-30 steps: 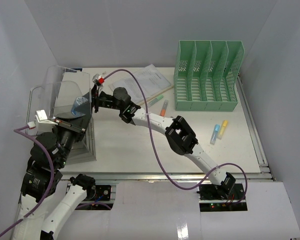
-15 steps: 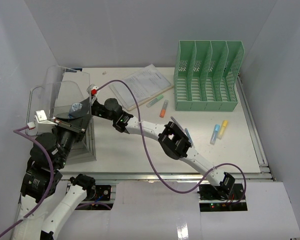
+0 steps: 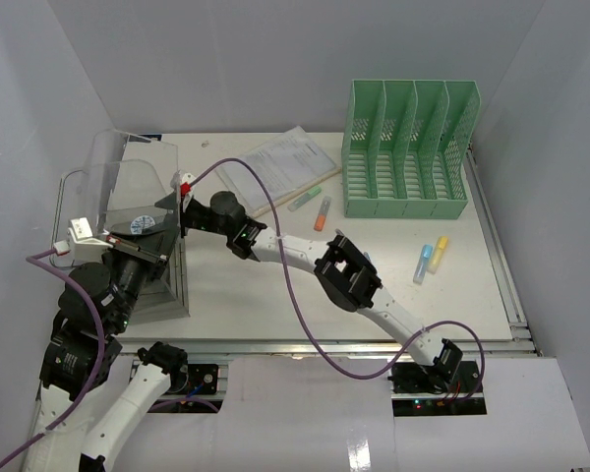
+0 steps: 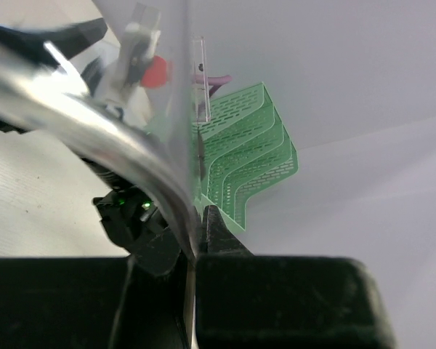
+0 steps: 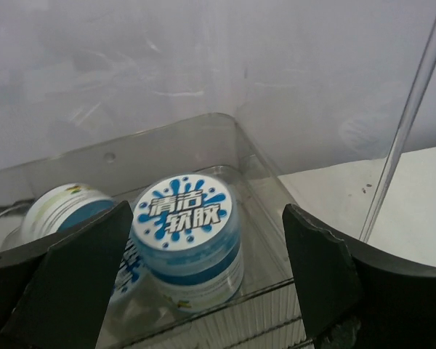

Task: Organize the desk

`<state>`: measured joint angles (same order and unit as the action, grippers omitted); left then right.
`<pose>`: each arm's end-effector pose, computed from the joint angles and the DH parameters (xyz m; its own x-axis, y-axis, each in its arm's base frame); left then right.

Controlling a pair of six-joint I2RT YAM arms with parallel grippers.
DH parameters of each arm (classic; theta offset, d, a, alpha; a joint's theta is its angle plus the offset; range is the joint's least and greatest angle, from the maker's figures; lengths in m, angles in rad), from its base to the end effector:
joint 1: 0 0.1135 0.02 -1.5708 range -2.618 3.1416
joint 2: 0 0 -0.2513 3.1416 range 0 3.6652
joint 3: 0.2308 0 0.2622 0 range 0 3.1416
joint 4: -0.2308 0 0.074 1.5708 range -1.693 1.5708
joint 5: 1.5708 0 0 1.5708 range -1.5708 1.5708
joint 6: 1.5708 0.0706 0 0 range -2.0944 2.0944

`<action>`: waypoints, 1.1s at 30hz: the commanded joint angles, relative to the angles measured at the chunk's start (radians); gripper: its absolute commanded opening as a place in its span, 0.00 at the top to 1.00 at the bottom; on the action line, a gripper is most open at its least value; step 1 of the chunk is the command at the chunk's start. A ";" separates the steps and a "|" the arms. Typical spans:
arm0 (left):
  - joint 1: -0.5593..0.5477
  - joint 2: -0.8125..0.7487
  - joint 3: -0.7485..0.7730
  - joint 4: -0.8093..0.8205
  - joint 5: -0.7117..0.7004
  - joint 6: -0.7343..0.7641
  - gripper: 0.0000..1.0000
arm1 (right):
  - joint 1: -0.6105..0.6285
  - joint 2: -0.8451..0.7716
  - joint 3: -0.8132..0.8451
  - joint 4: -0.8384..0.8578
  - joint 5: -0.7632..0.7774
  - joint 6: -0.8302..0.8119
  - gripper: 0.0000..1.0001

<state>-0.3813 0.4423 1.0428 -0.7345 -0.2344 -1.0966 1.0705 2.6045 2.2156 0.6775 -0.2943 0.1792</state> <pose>0.1091 -0.0261 0.3957 -0.1886 -0.8567 -0.4801 -0.0426 0.4956 -0.8675 0.2845 0.5631 0.2411 -0.0391 0.2841 -0.9580 -0.9819 0.1671 0.0896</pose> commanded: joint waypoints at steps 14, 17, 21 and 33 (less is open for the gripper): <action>-0.005 0.087 -0.058 -0.075 0.032 0.038 1.00 | -0.397 -0.813 -0.770 -0.513 -0.615 -0.368 0.10; -0.006 0.106 -0.057 -0.097 0.014 0.036 1.00 | -0.431 -0.946 -0.895 -0.544 -0.627 -0.392 0.10; -0.005 0.140 -0.032 -0.134 0.021 0.030 1.00 | -0.451 -1.085 -1.003 -0.590 -0.638 -0.421 0.10; -0.007 0.192 0.070 -0.334 0.252 -0.018 0.11 | -0.460 -1.344 -1.207 -0.597 -0.638 -0.370 0.10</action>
<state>-0.3815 0.6398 1.0602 -0.9736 -0.1538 -1.0527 0.6157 1.3233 1.0464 0.0757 -0.9192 -0.2111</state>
